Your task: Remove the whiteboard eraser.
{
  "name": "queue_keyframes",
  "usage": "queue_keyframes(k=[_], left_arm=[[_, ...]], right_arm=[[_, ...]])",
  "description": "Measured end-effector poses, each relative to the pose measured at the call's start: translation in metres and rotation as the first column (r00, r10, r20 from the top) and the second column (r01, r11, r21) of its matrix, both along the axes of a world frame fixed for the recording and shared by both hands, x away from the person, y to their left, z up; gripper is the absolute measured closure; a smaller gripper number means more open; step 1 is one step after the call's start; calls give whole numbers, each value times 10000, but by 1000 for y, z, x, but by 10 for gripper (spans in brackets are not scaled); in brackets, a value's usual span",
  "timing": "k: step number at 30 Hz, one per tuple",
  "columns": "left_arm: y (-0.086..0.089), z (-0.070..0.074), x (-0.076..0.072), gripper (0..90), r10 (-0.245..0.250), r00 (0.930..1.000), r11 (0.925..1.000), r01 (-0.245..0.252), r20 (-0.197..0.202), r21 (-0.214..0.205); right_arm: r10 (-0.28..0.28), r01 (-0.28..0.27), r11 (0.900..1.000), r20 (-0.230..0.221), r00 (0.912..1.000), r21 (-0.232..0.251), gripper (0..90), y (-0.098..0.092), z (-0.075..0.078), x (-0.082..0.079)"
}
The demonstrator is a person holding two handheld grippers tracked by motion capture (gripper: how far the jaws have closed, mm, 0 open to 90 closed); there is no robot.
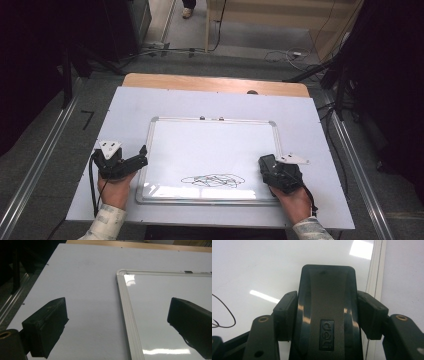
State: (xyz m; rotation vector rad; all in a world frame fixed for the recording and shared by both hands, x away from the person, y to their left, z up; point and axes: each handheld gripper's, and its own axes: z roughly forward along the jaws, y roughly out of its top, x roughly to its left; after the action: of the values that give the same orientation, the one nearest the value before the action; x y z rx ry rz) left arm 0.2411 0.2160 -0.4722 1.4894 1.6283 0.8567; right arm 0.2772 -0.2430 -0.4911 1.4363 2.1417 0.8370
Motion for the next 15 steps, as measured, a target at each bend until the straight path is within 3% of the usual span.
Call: queue_keyframes(k=[15], left_arm=[[0, 0, 0, 32, 9, 10000, 10000, -9, -5, -52]], right_arm=[[224, -225, 9997, 17, 9997, 77, 382, 1, -2, 1]])
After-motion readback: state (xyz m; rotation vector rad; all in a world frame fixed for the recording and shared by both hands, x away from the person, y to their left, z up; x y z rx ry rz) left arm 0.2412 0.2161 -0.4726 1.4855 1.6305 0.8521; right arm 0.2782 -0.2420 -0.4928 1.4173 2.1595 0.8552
